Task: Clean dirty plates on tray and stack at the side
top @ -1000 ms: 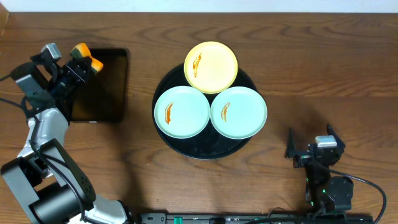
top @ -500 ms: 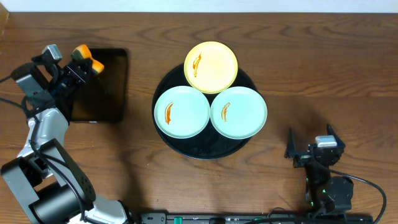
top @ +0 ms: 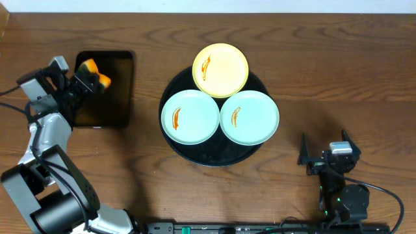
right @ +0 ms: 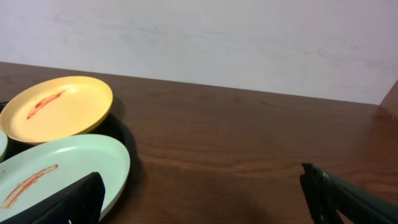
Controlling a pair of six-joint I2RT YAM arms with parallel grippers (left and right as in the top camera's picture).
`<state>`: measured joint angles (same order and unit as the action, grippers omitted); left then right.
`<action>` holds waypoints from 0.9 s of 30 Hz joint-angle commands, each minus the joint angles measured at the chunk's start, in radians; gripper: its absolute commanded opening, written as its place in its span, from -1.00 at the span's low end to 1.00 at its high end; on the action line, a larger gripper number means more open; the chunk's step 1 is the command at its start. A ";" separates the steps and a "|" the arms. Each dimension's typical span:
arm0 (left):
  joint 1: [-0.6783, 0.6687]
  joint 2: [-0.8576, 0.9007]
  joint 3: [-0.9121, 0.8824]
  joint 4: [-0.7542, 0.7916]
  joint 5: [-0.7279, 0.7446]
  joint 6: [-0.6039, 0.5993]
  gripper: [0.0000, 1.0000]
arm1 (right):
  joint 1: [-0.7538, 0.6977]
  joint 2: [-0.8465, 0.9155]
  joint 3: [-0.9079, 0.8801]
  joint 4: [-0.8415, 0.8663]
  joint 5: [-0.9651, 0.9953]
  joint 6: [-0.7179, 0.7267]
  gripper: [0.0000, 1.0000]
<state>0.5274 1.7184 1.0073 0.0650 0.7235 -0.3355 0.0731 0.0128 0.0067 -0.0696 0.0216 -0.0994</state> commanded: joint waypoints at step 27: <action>0.052 -0.082 0.047 0.297 0.189 -0.170 -0.85 | -0.006 -0.002 -0.001 -0.003 0.000 -0.006 0.98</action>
<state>0.5705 1.7332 1.0080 0.2710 0.7959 -0.3786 0.0731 0.0128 0.0067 -0.0696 0.0216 -0.0994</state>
